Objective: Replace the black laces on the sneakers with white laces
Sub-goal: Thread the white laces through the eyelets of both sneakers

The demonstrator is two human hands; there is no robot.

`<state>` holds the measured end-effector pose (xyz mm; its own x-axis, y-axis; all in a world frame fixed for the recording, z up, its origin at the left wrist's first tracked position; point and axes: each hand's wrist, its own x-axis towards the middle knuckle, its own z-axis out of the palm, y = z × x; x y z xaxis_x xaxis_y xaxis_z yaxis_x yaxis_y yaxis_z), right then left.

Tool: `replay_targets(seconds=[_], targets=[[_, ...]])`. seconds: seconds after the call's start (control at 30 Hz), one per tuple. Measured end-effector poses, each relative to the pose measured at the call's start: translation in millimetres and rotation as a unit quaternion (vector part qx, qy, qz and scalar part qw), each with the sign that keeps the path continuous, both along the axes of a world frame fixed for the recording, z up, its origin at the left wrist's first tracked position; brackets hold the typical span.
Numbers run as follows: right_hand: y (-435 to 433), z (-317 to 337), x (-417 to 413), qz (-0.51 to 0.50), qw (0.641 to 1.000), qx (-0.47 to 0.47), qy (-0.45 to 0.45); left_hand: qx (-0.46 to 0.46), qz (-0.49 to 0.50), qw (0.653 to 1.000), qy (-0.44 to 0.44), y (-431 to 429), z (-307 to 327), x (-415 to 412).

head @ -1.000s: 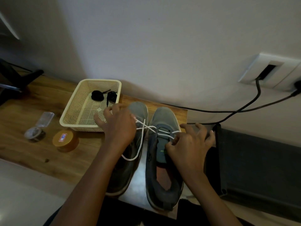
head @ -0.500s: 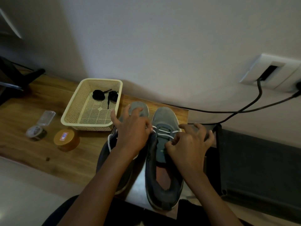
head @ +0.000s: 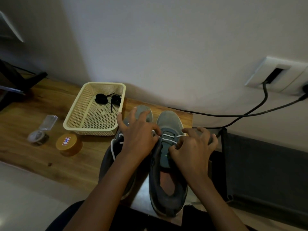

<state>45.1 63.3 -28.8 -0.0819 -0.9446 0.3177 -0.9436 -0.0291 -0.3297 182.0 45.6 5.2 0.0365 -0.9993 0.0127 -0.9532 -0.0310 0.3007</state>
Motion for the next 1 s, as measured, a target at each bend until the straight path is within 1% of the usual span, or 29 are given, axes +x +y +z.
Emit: replay_targets(seconds=[0.13,0.23,0.3,0.37,0.47,0.57,0.73,0.8,0.9,0.93,1.0], targets=[[-0.6,0.3,-1.8,0.002,1.0,-0.003,-0.01,0.001,0.035,0.999,0.005,-0.4,-1.3,0.4],[-0.3,0.1,-2.3,0.003,1.0,0.002,-0.015,-0.028,0.118,0.993,0.008,-1.8,0.0,8.3],[-0.3,0.1,-1.8,0.002,1.0,0.002,-0.015,-0.032,0.142,0.989,0.026,-2.8,1.4,14.2],[-0.4,0.2,-0.9,0.002,1.0,0.005,-0.016,-0.02,0.116,0.993,0.026,-2.3,1.7,13.5],[-0.8,0.1,-0.7,0.001,1.0,0.002,-0.011,-0.009,0.049,0.999,-0.004,-0.2,2.4,3.3],[-0.6,0.0,-1.5,0.003,1.0,0.005,-0.012,0.005,0.022,0.999,-0.023,1.4,2.6,-2.8],[-1.3,-0.3,-1.8,0.007,1.0,0.002,-0.013,0.011,0.041,0.999,-0.008,1.1,0.5,0.0],[-1.2,0.1,-2.3,0.007,1.0,0.004,-0.015,0.003,0.071,0.997,-0.001,-0.1,0.0,1.9],[-0.4,0.9,-2.2,0.01,1.0,0.012,-0.017,-0.029,0.126,0.991,0.039,-0.6,-0.7,4.9],[-0.2,0.8,-2.0,0.009,1.0,0.014,-0.016,-0.033,0.123,0.991,0.047,-0.7,-0.8,4.9],[-0.7,0.4,-1.7,0.005,1.0,0.011,-0.012,-0.026,0.085,0.995,0.045,-0.9,-0.9,2.7]])
